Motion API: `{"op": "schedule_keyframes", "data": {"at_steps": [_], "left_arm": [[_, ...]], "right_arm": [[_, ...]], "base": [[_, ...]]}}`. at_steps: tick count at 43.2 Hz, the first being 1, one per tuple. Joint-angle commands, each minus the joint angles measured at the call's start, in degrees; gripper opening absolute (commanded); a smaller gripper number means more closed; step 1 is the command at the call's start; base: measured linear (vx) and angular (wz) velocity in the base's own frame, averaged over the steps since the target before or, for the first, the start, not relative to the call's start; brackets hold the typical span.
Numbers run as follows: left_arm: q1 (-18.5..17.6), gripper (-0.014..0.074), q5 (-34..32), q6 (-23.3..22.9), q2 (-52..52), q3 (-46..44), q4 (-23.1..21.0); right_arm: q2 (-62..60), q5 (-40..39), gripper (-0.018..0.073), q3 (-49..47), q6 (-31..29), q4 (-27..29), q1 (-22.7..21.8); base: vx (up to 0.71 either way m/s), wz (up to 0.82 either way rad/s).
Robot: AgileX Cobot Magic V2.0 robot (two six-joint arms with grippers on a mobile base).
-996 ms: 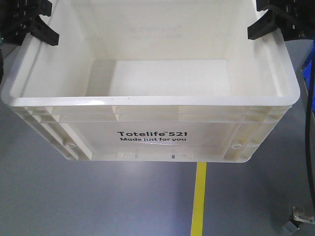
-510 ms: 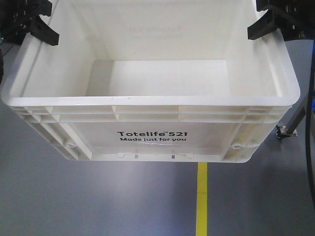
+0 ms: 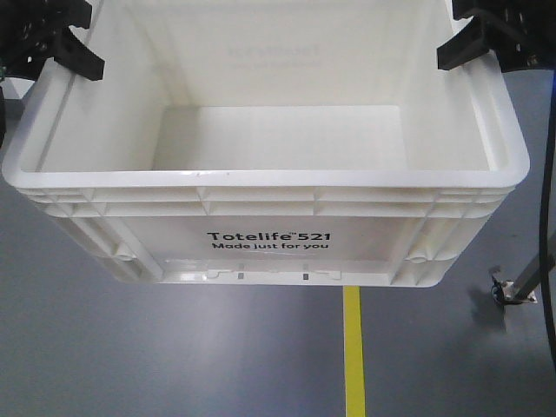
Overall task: Place moving items into box and shelve
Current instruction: 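Keep holding the tote with both grippers while driving onward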
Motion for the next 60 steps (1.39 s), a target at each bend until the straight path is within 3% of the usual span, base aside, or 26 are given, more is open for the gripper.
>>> {"op": "schedule_keyframes", "data": {"at_steps": [1, 60], "left_arm": [[-2.1, -0.0003, -4.1, -0.1, -3.3, -2.9, -18.4], [-2.1, -0.0003, -4.1, -0.1, -3.3, -2.9, -18.4]], "right_arm": [[-2.5, -5.2, 0.0000, -2.5, -1.2, 16.5, 1.5], [-2.5, -5.2, 0.0000, -2.5, -1.2, 16.5, 1.5]], "base": [[0.53, -0.10], [0.54, -0.16]]}}
